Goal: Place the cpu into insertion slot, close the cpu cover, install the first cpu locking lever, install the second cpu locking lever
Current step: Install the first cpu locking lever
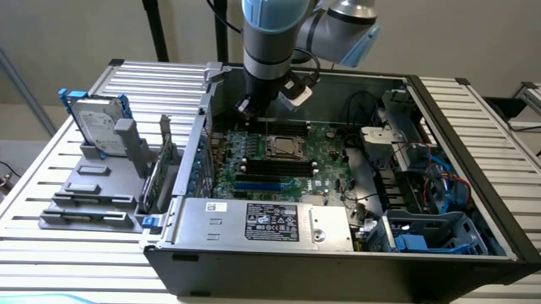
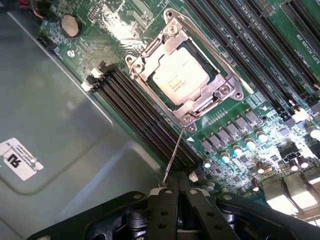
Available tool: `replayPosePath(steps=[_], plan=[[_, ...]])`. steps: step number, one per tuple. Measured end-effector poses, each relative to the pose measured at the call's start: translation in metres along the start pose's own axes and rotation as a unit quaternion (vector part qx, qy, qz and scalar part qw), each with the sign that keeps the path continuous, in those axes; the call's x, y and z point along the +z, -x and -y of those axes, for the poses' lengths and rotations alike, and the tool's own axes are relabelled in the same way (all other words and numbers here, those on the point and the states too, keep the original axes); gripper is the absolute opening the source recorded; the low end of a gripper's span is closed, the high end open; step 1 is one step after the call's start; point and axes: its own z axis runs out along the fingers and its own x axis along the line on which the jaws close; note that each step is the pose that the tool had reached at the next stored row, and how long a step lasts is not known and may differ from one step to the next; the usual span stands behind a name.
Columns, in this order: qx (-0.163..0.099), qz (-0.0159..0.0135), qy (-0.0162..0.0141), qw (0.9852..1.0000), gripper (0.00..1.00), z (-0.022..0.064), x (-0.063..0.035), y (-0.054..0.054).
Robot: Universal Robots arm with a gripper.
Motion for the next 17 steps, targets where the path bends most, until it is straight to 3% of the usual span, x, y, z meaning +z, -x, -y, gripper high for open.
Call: replayPosePath(steps=[9, 17], plan=[[0.007, -0.0021, 0.0020, 1.0000, 0.11, -0.0104, -0.0032, -0.012], [0.007, -0.0028, 0.0028, 1.0000, 0.11, -0.0114, -0.0017, -0.012]])
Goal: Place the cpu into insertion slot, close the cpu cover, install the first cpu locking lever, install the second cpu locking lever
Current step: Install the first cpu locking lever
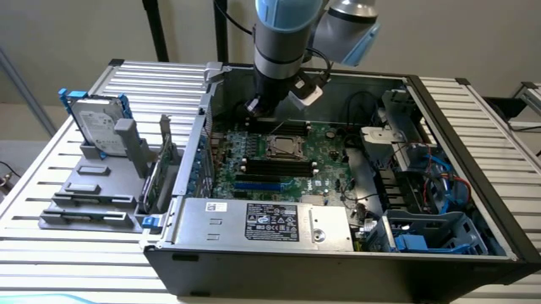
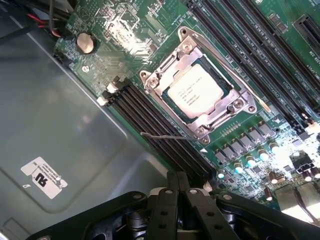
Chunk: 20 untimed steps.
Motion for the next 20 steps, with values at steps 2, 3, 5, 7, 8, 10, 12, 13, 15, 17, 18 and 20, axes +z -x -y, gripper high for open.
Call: replayPosePath(steps=[2, 3, 5, 7, 8, 10, 12, 13, 15, 17, 18, 20], plan=[[0.000, 0.0009, 0.0012, 1.0000, 0.11, -0.0008, 0.0024, 0.001], [0.000, 0.0014, 0.0018, 1.0000, 0.11, -0.0013, 0.0041, 0.001], [0.000, 0.0023, 0.0028, 1.0000, 0.11, -0.0024, 0.0074, 0.002], [0.000, 0.0031, 0.0036, 1.0000, 0.11, -0.0035, 0.0107, 0.003], [0.000, 0.0034, 0.0040, 1.0000, 0.11, -0.0040, 0.0123, 0.004], [0.000, 0.0044, 0.0050, 1.0000, 0.11, -0.0051, 0.0156, 0.005], [0.000, 0.0056, 0.0063, 1.0000, 0.11, -0.0062, 0.0189, 0.006], [0.000, 0.0062, 0.0071, 1.0000, 0.11, -0.0067, 0.0204, 0.006], [0.000, 0.0080, 0.0093, 0.9999, 0.11, -0.0075, 0.0231, 0.007], [0.000, 0.0100, 0.0119, 0.9999, 0.11, -0.0083, 0.0254, 0.008], [0.000, 0.0111, 0.0134, 0.9998, 0.11, -0.0086, 0.0264, 0.008], [-0.001, 0.0129, 0.0166, 0.9998, 0.11, -0.0092, 0.0286, 0.009]])
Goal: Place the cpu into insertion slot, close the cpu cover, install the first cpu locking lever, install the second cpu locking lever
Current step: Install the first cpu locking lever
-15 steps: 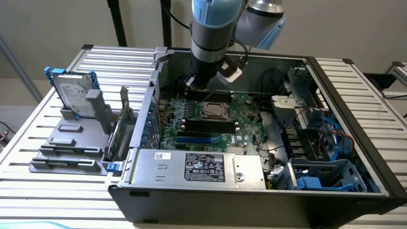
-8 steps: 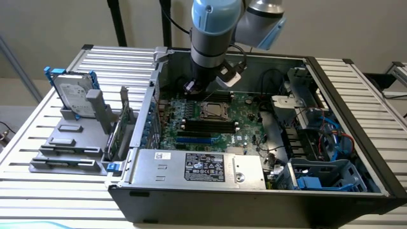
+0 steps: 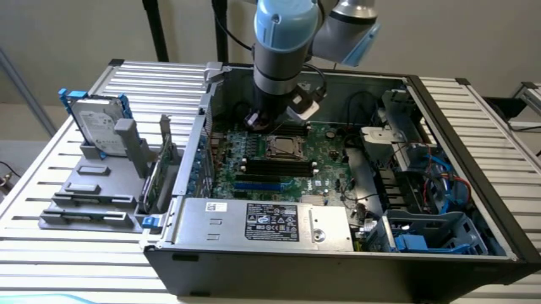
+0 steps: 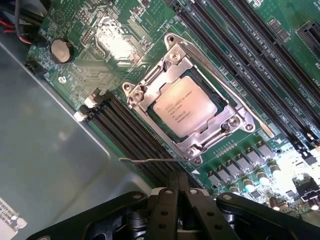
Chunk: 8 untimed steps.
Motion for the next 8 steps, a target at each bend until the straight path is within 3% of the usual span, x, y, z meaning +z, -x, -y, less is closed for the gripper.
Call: replayPosePath(steps=[4, 8], plan=[[-0.001, 0.0018, 0.0055, 1.0000, 0.11, -0.0006, 0.0044, 0.0005], [-0.002, 0.0016, 0.0072, 1.0000, 0.11, 0.0011, 0.0082, -0.0012]])
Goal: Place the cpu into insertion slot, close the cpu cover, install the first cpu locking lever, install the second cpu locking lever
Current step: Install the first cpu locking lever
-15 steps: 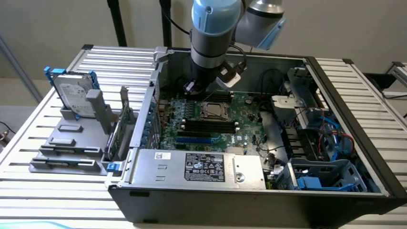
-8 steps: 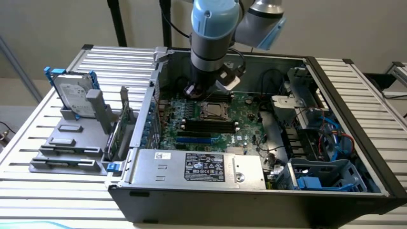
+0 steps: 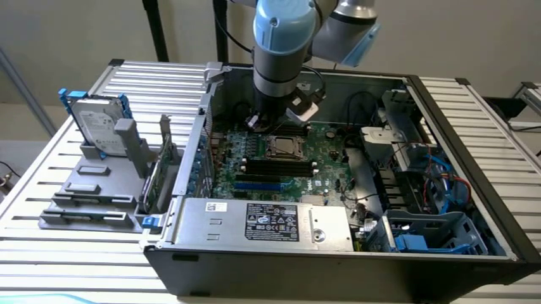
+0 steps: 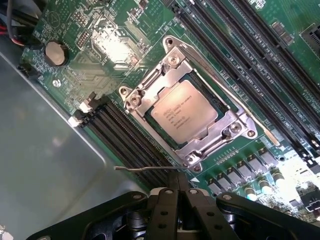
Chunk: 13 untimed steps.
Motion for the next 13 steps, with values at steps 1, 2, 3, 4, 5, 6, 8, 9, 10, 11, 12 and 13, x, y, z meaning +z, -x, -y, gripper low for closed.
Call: replayPosePath(steps=[1, 2, 3, 4, 5, 6, 8, 9, 10, 11, 12, 13], plan=[[0.000, 0.0001, 0.0004, 1.0000, 0.11, 0.0005, 0.0008, -0.0005], [0.000, 0.0000, 0.0007, 1.0000, 0.11, 0.0010, 0.0016, -0.0010], [0.000, 0.0002, 0.0011, 1.0000, 0.11, 0.0014, 0.0023, -0.0014], [0.000, 0.0005, 0.0016, 1.0000, 0.11, 0.0017, 0.0030, -0.0018], [0.000, 0.0010, 0.0022, 1.0000, 0.11, 0.0020, 0.0034, -0.0020], [0.000, 0.0021, 0.0033, 1.0000, 0.11, 0.0021, 0.0036, -0.0021], [0.000, 0.0048, 0.0059, 1.0000, 0.11, 0.0022, 0.0038, -0.0022], [0.000, 0.0061, 0.0072, 1.0000, 0.11, 0.0023, 0.0039, -0.0024], [0.000, 0.0071, 0.0083, 0.9999, 0.11, 0.0024, 0.0041, -0.0026], [0.000, 0.0080, 0.0091, 0.9999, 0.11, 0.0025, 0.0043, -0.0028], [0.000, 0.0088, 0.0099, 0.9999, 0.11, 0.0025, 0.0044, -0.0031], [0.000, 0.0094, 0.0105, 0.9999, 0.11, 0.0025, 0.0046, -0.0036]])
